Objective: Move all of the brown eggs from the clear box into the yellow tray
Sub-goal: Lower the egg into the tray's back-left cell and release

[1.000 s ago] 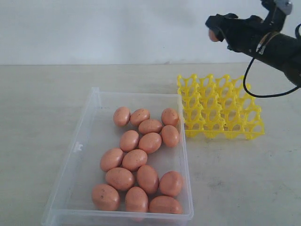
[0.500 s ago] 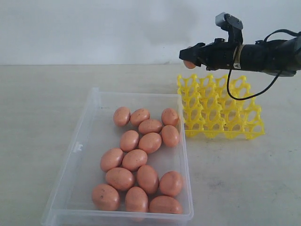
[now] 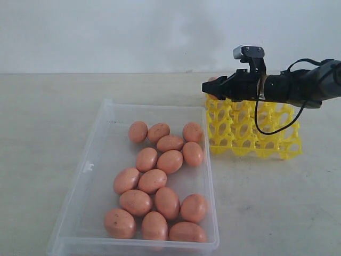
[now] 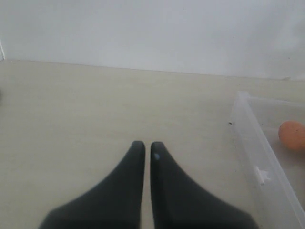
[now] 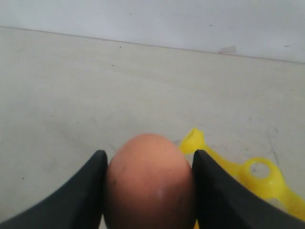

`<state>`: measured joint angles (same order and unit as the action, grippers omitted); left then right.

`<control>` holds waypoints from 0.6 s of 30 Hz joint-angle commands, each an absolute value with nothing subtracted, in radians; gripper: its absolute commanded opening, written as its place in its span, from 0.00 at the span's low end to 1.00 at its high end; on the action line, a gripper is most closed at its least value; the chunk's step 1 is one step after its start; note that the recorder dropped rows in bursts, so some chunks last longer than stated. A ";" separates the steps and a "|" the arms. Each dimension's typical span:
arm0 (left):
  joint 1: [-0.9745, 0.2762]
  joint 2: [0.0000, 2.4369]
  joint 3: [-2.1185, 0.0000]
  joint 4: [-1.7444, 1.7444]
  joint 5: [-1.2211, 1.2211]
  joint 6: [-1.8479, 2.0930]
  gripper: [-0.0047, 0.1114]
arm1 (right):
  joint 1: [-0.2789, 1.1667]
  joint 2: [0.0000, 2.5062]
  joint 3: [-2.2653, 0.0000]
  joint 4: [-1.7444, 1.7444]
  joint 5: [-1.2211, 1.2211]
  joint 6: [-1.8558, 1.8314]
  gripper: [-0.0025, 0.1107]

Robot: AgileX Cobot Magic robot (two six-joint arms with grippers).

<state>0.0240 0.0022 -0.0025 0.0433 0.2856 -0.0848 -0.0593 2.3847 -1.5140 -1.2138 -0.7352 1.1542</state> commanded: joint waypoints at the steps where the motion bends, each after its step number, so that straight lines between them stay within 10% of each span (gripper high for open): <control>1: 0.027 0.000 0.000 0.041 0.277 -0.083 0.08 | -0.060 2.405 -1.519 -1.141 -0.740 1.054 0.02; 18: 0.027 0.000 0.000 0.041 0.277 -0.083 0.08 | -0.060 2.405 -1.540 -1.068 -0.699 0.854 0.02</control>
<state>0.0240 0.0022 -0.0025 0.0433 0.2856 -0.0848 -0.0593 2.4069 -1.5344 -1.0599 -0.7128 0.8668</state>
